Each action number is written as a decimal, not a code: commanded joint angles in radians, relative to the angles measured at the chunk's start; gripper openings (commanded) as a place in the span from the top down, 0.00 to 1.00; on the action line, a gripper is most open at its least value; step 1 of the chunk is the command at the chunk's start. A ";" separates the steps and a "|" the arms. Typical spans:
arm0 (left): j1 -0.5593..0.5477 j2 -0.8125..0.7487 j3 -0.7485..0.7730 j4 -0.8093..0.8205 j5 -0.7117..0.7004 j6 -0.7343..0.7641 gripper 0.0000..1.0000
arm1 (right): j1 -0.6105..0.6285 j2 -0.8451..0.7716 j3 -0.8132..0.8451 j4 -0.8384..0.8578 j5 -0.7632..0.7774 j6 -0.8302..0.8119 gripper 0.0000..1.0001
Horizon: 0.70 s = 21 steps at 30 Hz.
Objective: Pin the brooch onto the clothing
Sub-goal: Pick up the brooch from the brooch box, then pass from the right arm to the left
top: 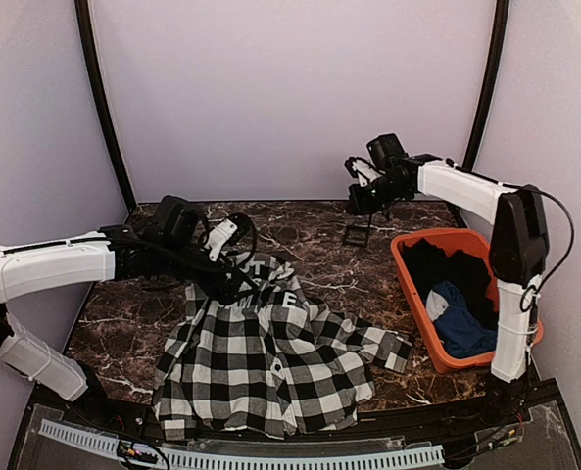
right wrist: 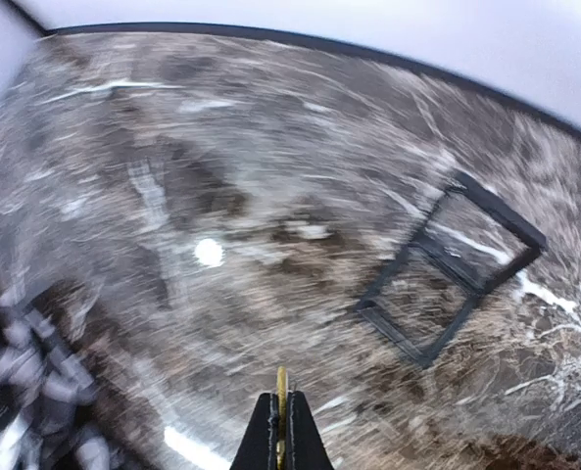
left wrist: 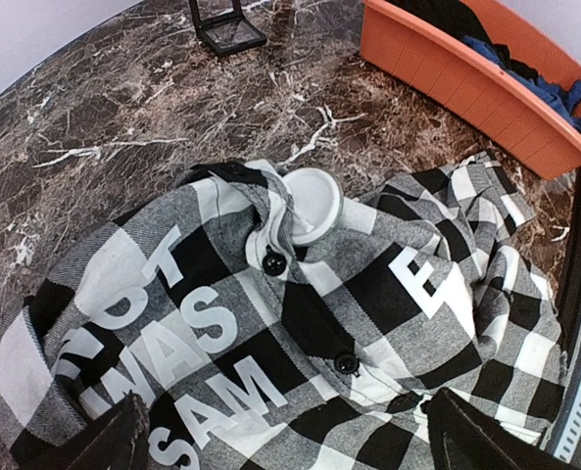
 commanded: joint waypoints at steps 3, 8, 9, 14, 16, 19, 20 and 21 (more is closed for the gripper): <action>0.041 -0.070 -0.029 0.076 0.103 -0.070 0.01 | 0.208 -0.421 -0.469 0.416 0.084 -0.398 1.00; 0.064 -0.094 -0.014 0.069 0.109 -0.122 0.01 | 0.335 -0.737 -0.973 0.937 0.119 -0.748 1.00; 0.066 -0.105 -0.008 0.066 0.115 -0.141 0.01 | 0.354 -0.791 -1.063 1.048 0.098 -0.832 1.00; 0.075 -0.149 0.047 0.065 0.140 -0.211 0.01 | 0.445 -0.932 -1.413 1.512 -0.031 -1.347 1.00; 0.075 -0.154 0.067 0.072 0.160 -0.244 0.01 | 0.499 -0.912 -1.433 1.580 0.037 -1.488 1.00; 0.075 -0.140 0.088 0.082 0.179 -0.301 0.01 | 0.572 -0.898 -1.411 1.532 0.109 -1.662 1.00; 0.075 -0.122 0.096 0.090 0.190 -0.330 0.01 | 0.594 -0.894 -1.403 1.535 0.126 -1.698 1.00; 0.075 -0.111 0.098 0.098 0.202 -0.342 0.01 | 0.616 -0.890 -1.394 1.532 0.139 -1.726 1.00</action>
